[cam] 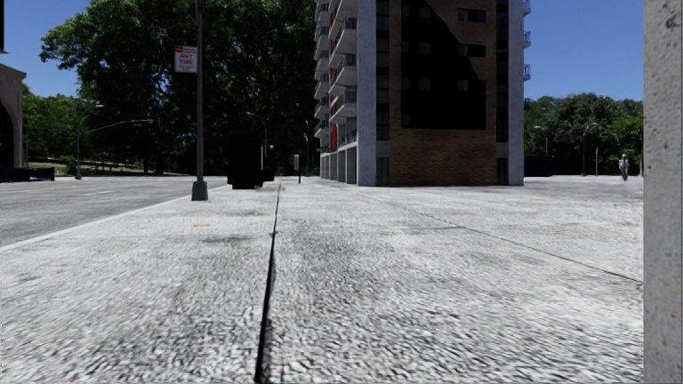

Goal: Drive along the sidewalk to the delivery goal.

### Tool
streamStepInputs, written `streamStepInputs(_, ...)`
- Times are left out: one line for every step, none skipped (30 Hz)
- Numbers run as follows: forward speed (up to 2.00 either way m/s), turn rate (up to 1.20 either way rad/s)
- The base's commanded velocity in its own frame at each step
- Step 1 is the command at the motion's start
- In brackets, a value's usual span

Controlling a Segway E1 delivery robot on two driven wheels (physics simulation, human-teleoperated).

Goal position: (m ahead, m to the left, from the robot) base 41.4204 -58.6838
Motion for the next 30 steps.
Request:
streamStepInputs(2.00,-0.21)
streamStepInputs(2.00,-0.30)
streamStepInputs(2.00,-0.41)
streamStepInputs(2.00,-0.41)
streamStepInputs(2.00,-0.51)
streamStepInputs(2.00,-0.54)
streamStepInputs(2.00,-0.54)
streamStepInputs(2.00,-0.54)
streamStepInputs(2.00,-0.55)
streamStepInputs(2.00,-0.55)
streamStepInputs(2.00,-0.55)
streamStepInputs(2.00,-0.55)
streamStepInputs(2.00,-0.55)
streamStepInputs(2.00,-0.55)
streamStepInputs(2.00,-0.55)
streamStepInputs(2.00,-0.55)
streamStepInputs(2.00,-0.55)
streamStepInputs(2.00,-0.55)
streamStepInputs(2.00,-0.55)
streamStepInputs(2.00,-0.55)
streamStepInputs(2.00,-0.55)
streamStepInputs(2.00,-0.55)
streamStepInputs(2.00,-0.55)
streamStepInputs(2.00,-0.55)
streamStepInputs(2.00,-0.55)
streamStepInputs(2.00,-0.55)
streamStepInputs(2.00,-0.55)
streamStepInputs(2.00,-0.55)
streamStepInputs(2.00,-0.55)
streamStepInputs(2.00,-0.55)
